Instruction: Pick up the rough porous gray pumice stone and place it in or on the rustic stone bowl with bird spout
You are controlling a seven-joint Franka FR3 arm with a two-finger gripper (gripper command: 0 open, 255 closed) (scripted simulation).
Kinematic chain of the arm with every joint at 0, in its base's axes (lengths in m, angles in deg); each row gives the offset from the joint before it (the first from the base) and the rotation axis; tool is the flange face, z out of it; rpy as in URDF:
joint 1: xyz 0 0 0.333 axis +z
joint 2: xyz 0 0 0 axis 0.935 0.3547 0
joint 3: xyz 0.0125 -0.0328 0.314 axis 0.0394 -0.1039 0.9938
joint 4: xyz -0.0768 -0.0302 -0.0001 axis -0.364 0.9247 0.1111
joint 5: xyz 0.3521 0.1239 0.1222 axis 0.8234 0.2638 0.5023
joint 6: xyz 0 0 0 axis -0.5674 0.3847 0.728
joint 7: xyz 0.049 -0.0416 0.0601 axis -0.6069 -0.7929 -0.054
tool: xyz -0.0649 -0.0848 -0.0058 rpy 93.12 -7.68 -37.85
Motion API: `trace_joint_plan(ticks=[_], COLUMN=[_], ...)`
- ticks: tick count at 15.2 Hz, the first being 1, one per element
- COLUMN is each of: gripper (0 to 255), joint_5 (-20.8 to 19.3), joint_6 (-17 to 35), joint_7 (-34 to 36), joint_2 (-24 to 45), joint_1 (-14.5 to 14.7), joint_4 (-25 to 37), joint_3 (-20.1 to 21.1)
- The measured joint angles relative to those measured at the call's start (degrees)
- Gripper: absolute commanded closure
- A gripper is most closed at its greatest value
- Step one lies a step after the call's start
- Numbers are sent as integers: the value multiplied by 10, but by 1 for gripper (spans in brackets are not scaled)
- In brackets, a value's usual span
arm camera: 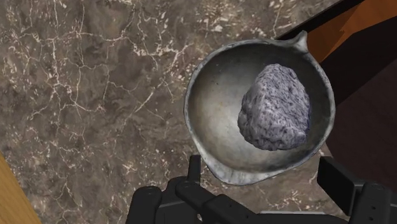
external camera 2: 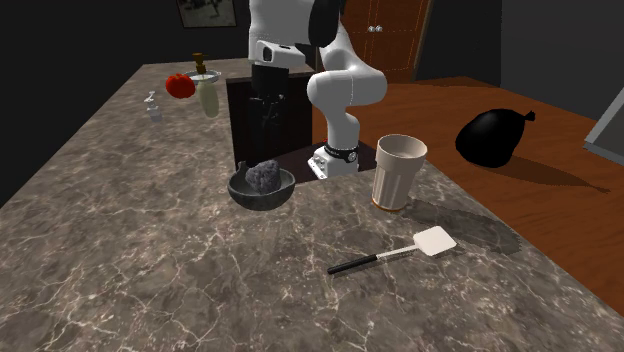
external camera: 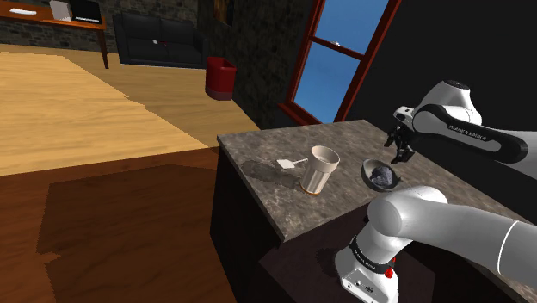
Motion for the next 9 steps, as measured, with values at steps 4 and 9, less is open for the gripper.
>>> trace_joint_plan(ticks=[4,9], gripper=[0,0], joint_5=[32,46], joint_6=[-52,-76], joint_7=[-8,-11], joint_2=[-20,-28], joint_1=[2,2], joint_4=[31,45], joint_3=[38,55])
